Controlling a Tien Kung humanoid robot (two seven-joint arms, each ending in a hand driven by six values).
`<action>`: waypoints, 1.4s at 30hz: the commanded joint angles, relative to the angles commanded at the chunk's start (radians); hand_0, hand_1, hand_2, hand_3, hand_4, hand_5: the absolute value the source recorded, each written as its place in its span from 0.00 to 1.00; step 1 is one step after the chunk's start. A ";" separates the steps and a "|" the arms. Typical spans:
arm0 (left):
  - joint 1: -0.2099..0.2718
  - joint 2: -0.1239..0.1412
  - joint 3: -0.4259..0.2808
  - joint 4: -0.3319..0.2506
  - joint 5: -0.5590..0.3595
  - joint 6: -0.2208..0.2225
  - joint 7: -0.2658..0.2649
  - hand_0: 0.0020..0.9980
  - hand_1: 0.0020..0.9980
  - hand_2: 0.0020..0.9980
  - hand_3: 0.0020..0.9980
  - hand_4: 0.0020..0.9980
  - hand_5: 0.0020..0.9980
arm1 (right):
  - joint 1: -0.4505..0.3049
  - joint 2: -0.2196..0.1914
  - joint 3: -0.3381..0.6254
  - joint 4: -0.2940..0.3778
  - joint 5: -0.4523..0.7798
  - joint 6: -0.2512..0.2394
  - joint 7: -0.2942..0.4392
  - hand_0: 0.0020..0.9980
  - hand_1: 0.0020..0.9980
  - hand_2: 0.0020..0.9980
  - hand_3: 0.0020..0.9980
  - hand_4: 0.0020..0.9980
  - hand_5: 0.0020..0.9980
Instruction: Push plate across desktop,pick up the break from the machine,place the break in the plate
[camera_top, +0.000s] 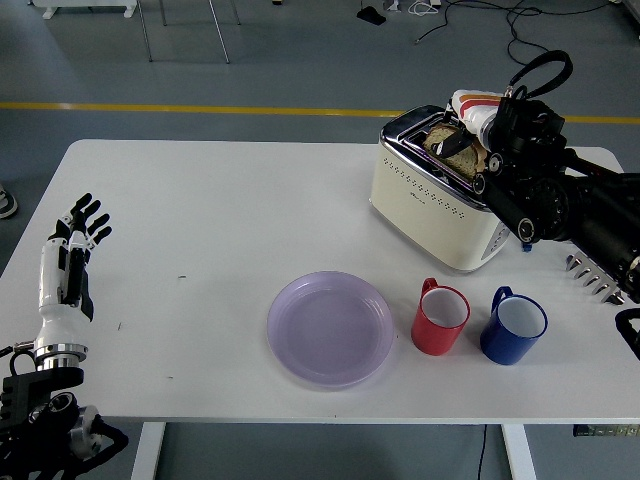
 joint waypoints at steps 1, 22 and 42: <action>0.000 0.000 0.000 0.000 0.000 0.000 0.000 0.76 0.80 0.89 0.87 0.51 0.90 | 0.001 0.000 -0.006 -0.002 0.007 -0.002 0.000 0.32 0.41 0.43 0.57 0.64 0.28; -0.003 0.001 -0.002 -0.003 0.001 0.000 -0.002 0.75 0.80 0.89 0.87 0.50 0.89 | -0.003 0.000 -0.017 -0.002 0.049 -0.014 -0.003 0.22 0.32 0.38 0.46 0.44 0.15; -0.007 0.002 -0.006 -0.005 0.005 0.000 -0.002 0.75 0.80 0.89 0.87 0.50 0.88 | -0.030 -0.143 0.380 0.310 -0.424 -0.050 -0.054 0.18 0.25 0.31 0.40 0.26 0.08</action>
